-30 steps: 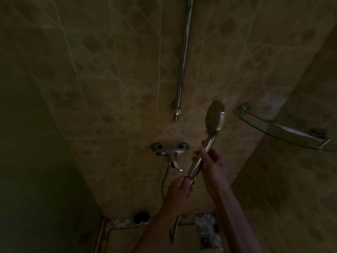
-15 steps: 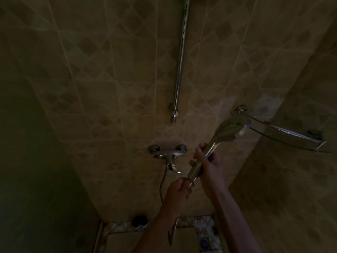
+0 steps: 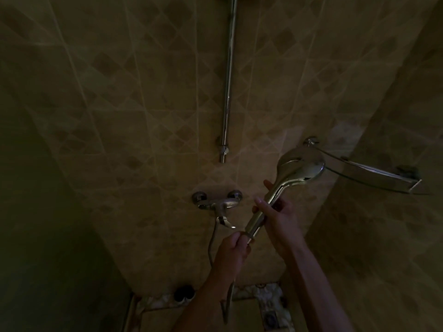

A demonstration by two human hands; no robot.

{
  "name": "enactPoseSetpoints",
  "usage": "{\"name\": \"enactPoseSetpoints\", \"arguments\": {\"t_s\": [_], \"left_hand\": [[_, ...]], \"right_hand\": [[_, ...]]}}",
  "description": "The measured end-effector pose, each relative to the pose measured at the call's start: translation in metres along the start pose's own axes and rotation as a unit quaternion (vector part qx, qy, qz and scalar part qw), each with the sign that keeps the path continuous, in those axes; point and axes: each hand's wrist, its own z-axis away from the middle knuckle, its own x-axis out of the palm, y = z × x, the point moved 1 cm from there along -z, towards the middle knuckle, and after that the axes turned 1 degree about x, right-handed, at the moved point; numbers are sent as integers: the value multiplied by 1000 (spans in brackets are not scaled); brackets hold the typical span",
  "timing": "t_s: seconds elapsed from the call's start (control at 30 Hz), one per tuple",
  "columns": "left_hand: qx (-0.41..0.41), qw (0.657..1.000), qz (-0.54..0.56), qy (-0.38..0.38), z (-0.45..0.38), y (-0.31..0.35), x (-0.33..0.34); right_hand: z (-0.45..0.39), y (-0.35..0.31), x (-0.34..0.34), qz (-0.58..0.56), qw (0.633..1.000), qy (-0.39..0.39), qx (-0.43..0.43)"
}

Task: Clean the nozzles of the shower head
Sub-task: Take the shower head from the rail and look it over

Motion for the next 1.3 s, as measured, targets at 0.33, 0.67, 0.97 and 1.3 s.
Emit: {"name": "enactPoseSetpoints", "arguments": {"t_s": [0.33,0.67,0.97,1.3], "left_hand": [[14,1000,21,-7,5,11,1],[10,999,41,-2,3,6,-1],[19,999,44,5,-1,3,-7],[22,999,40,4,-7,8,-6]], "right_hand": [[4,0,6,-124,990,30,-52],[6,-4,11,-48,999,2,-23],[-2,0,14,-70,996,-10,-52],[-4,-6,19,-159,987,-8,-16]]}}
